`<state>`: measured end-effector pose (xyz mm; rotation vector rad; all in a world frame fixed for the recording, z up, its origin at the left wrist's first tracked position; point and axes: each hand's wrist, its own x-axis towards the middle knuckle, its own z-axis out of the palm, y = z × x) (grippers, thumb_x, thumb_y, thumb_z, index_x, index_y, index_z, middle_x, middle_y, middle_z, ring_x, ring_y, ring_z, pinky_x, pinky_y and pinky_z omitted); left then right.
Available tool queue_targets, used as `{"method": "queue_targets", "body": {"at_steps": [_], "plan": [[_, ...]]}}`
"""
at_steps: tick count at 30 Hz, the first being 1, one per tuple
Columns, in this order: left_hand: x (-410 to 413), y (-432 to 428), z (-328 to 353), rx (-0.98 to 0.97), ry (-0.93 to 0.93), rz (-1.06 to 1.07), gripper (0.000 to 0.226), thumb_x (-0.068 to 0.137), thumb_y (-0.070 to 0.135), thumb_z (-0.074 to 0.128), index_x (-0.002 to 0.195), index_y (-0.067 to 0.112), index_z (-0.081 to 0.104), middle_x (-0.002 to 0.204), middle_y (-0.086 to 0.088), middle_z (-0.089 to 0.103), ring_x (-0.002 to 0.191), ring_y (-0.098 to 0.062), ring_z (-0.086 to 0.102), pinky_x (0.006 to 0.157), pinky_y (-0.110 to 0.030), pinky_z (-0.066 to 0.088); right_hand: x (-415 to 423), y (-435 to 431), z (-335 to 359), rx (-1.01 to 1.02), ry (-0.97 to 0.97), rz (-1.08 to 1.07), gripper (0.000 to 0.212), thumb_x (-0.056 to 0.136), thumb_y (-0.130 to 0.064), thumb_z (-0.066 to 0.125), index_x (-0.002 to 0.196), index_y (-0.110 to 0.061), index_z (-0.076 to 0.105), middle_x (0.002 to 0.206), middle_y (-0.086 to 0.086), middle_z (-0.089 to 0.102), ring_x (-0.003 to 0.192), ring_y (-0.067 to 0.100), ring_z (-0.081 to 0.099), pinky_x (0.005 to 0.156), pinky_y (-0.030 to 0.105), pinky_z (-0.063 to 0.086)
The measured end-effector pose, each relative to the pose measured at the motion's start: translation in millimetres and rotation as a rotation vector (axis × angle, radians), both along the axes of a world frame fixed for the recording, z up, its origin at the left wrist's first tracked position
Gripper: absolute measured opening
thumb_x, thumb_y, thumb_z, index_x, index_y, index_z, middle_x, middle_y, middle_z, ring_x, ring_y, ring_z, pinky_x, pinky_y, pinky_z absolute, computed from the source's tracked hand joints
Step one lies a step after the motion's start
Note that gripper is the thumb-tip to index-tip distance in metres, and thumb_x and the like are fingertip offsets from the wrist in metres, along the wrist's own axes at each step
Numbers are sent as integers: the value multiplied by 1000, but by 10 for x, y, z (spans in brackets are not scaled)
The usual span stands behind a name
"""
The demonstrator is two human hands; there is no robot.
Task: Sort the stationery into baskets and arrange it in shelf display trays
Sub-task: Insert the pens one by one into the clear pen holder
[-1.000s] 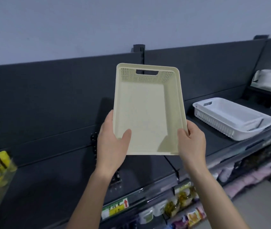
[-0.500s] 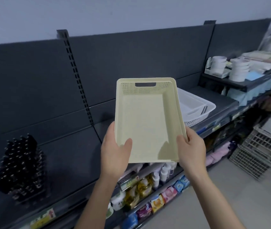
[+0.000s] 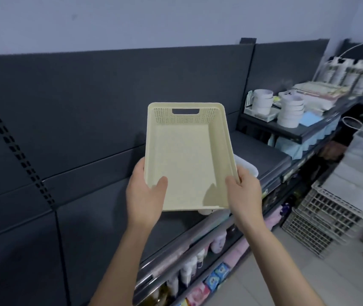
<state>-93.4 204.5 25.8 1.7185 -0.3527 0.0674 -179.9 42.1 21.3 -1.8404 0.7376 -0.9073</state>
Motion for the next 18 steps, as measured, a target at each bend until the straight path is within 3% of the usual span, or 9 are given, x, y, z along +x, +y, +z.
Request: {"method": "queue_targets", "body": {"at_steps": [3, 7, 11, 15, 18], "plan": [[207, -332, 33, -22, 13, 1, 44, 86, 15, 62, 117, 44, 50, 101, 32, 60, 95, 13, 56, 76, -13, 42, 251, -362, 46, 11, 9, 40, 24, 84, -6, 38, 62, -15, 41, 50, -10, 36, 45, 5, 28, 40, 16, 23], [393, -675, 13, -47, -8, 43, 44, 86, 17, 63, 111, 50, 48, 103, 29, 62, 96, 11, 57, 71, -8, 44, 547, -735, 47, 57, -32, 87, 30, 85, -9, 38, 58, -22, 42, 48, -13, 39, 43, 3, 30, 39, 12, 23], [500, -996, 1, 16, 14, 93, 47, 84, 20, 61, 96, 63, 46, 96, 34, 61, 89, 13, 57, 63, -11, 43, 786, -1104, -61, 55, 28, 125, 19, 85, -10, 38, 68, -4, 40, 54, -5, 34, 46, 9, 27, 38, 15, 19], [539, -1291, -75, 43, 12, 176, 49, 85, 16, 60, 98, 61, 46, 96, 38, 60, 88, 13, 57, 65, -17, 44, 962, -1460, -156, 60, 77, 266, 24, 88, -11, 40, 73, -18, 57, 61, -5, 54, 54, 9, 45, 49, 21, 34], [470, -1461, -148, 41, 61, 289, 48, 86, 17, 59, 105, 59, 48, 98, 38, 60, 90, 12, 58, 71, -22, 49, 1050, -1673, -209, 62, 129, 392, 23, 89, -9, 42, 80, -20, 61, 67, -5, 59, 58, 10, 50, 53, 24, 36]]}}
